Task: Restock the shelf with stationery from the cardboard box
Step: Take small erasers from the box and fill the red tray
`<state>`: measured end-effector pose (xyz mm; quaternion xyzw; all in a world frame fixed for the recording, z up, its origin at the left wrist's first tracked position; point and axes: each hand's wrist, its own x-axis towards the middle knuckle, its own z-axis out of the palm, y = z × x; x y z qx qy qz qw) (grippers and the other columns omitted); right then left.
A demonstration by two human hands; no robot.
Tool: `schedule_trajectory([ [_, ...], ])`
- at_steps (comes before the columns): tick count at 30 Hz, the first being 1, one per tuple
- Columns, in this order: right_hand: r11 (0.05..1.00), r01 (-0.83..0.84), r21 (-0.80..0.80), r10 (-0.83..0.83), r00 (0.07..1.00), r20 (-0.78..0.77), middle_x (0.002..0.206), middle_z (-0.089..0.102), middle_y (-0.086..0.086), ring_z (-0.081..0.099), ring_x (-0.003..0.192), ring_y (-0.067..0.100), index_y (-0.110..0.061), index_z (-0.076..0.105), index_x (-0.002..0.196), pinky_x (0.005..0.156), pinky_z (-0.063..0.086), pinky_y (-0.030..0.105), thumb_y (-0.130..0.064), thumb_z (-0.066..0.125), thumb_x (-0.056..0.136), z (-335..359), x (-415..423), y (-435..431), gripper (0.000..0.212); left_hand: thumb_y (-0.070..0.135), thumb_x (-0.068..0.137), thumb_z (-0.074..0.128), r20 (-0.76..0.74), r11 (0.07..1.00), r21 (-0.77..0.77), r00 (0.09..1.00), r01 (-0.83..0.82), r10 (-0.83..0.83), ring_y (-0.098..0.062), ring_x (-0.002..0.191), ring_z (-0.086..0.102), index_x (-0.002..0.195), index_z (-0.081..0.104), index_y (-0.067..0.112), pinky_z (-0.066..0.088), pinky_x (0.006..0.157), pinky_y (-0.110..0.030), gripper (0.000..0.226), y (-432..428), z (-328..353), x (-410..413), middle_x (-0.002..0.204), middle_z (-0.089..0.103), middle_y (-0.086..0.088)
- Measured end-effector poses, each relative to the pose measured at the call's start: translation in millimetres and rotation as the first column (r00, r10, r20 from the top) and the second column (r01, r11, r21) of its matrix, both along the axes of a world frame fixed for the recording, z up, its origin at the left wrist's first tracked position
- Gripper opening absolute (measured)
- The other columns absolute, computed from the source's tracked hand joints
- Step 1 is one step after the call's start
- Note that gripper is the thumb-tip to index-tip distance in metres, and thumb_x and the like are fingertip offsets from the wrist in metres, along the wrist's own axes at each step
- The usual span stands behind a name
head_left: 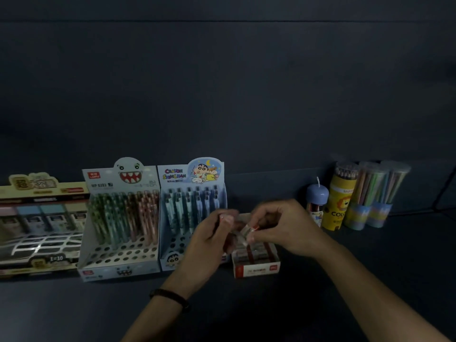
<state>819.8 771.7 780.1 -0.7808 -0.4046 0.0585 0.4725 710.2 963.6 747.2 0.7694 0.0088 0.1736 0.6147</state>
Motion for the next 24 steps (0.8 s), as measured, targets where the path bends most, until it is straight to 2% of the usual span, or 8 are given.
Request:
schedule_trajectory([
  [2,0.992,0.114,0.053,-0.117,0.992,0.039,0.093,0.079,-0.008,0.076,0.088,0.008,-0.022,0.079,0.087,0.084,0.064,0.036,-0.025,0.095,0.075,-3,7,1,0.02,0.042,0.112,0.041,0.02,0.999,-0.017,0.999,-0.047,0.047,-0.022,0.072,0.061,0.134,0.064,0.03,0.051,0.066,-0.046,0.034,5,-6,-6,0.102,0.077,-0.002],
  [5,0.959,0.281,0.028,-0.282,0.955,0.094,0.081,0.079,-0.014,0.075,0.078,0.0,-0.023,0.08,0.079,0.077,0.062,0.026,-0.032,0.096,0.073,-17,24,8,0.019,0.035,0.112,0.043,0.039,0.99,-0.099,0.994,-0.096,0.1,-0.021,0.069,0.059,0.144,0.059,0.026,0.048,0.064,-0.034,0.037,8,-17,-13,0.103,0.076,-0.008],
  [7,0.944,0.326,-0.049,-0.316,0.938,0.142,0.076,0.077,-0.014,0.072,0.074,-0.003,-0.023,0.081,0.076,0.072,0.059,0.021,-0.034,0.096,0.074,-28,34,21,0.019,0.028,0.111,0.045,0.037,0.967,-0.233,0.993,-0.099,0.11,-0.022,0.068,0.058,0.14,0.061,0.023,0.047,0.062,-0.032,0.034,6,-21,-15,0.103,0.079,-0.011],
  [11,0.901,0.39,-0.19,-0.329,0.9,0.284,0.074,0.074,-0.012,0.068,0.075,0.0,-0.025,0.078,0.073,0.075,0.056,0.023,-0.044,0.088,0.081,-44,45,51,0.023,0.016,0.111,0.047,0.005,0.87,-0.488,0.997,-0.068,0.081,-0.025,0.078,0.07,0.132,0.062,0.018,0.058,0.067,-0.03,0.026,3,-24,-16,0.115,0.079,-0.016],
  [14,0.858,0.4,-0.323,-0.282,0.891,0.355,0.088,0.075,-0.006,0.066,0.093,0.013,-0.026,0.078,0.082,0.085,0.057,0.034,-0.041,0.079,0.089,-53,52,63,0.016,0.005,0.11,0.047,0.012,0.79,-0.613,0.999,-0.029,0.047,-0.031,0.095,0.076,0.134,0.058,0.014,0.063,0.076,-0.031,0.028,4,-28,-17,0.119,0.077,-0.019],
  [18,0.823,0.375,-0.427,-0.182,0.886,0.427,0.1,0.073,0.005,0.07,0.093,0.022,-0.017,0.081,0.091,0.083,0.059,0.039,-0.018,0.071,0.094,-59,53,68,0.011,0.002,0.109,0.049,0.026,0.774,-0.633,0.999,-0.01,0.034,-0.041,0.107,0.075,0.128,0.05,-0.003,0.062,0.08,-0.032,0.019,4,-32,-19,0.122,0.075,-0.021],
  [22,0.782,0.418,-0.462,-0.185,0.864,0.469,0.111,0.068,0.011,0.069,0.102,0.031,-0.015,0.075,0.1,0.081,0.056,0.036,-0.018,0.065,0.096,-58,50,72,0.011,0.006,0.107,0.055,0.05,0.801,-0.598,0.997,-0.021,0.064,-0.04,0.109,0.075,0.121,0.065,-0.004,0.063,0.088,-0.033,0.02,7,-30,-17,0.118,0.075,-0.023],
  [24,0.766,0.411,-0.493,-0.176,0.873,0.454,0.112,0.071,0.012,0.07,0.102,0.031,-0.015,0.074,0.1,0.079,0.054,0.034,-0.019,0.066,0.095,-52,48,70,0.01,0.005,0.104,0.056,0.063,0.767,-0.642,0.997,0.001,0.052,-0.04,0.112,0.074,0.122,0.069,-0.005,0.063,0.092,-0.034,0.023,6,-27,-18,0.119,0.075,-0.025],
])
